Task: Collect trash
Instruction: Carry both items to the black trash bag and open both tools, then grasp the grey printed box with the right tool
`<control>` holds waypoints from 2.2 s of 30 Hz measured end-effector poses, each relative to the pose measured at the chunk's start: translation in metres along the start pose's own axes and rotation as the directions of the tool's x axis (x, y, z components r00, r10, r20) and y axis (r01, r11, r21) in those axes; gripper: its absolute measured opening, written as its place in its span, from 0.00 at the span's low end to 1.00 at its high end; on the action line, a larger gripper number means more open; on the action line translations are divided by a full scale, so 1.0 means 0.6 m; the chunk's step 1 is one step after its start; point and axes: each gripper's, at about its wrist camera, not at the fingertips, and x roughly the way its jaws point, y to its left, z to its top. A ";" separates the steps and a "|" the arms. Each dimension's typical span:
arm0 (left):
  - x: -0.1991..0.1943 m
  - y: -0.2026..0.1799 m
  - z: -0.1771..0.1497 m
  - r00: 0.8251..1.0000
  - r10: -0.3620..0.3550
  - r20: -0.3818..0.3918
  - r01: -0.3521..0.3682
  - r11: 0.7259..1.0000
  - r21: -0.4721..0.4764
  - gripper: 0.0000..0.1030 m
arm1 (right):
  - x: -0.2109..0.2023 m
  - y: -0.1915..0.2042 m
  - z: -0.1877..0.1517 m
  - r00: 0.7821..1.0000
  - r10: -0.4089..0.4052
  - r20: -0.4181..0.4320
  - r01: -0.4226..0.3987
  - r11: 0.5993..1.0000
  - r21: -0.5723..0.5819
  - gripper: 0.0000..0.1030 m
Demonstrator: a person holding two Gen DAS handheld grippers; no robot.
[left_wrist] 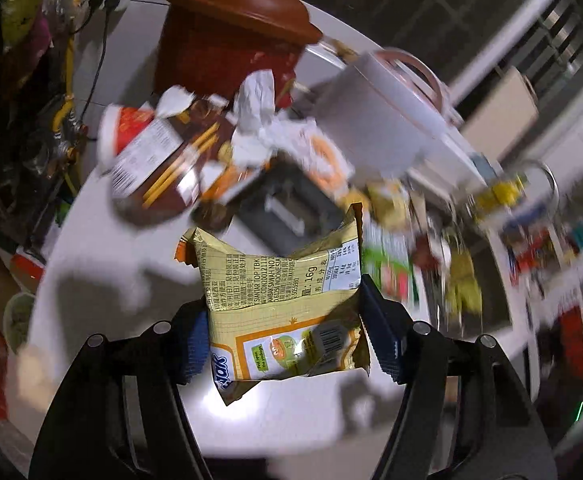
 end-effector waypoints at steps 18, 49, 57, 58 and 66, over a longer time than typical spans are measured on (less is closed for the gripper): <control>0.126 0.271 -0.453 0.841 0.169 -0.515 -0.219 0.975 -0.037 0.62 | 0.239 0.133 -0.290 0.825 0.007 -0.565 -0.132 0.975 -0.181 0.34; 0.101 0.220 -0.428 0.822 0.141 -0.552 -0.165 0.986 0.007 0.86 | 0.081 0.069 -0.004 0.989 -0.147 -0.014 0.143 0.979 -0.143 0.95; 0.069 0.197 -0.404 0.856 0.174 -0.486 -0.191 0.981 0.016 0.86 | 0.073 -0.163 0.140 0.891 -0.446 0.088 0.425 0.886 0.184 0.95; 0.068 0.200 -0.407 0.854 0.176 -0.489 -0.202 0.979 0.000 0.86 | 0.080 -0.183 0.155 0.868 -0.490 0.080 0.472 0.864 0.176 0.95; 0.057 0.200 -0.410 0.851 0.191 -0.489 -0.254 0.965 -0.065 0.86 | 0.176 -0.289 0.211 0.800 -0.594 -0.088 0.600 0.794 0.099 0.62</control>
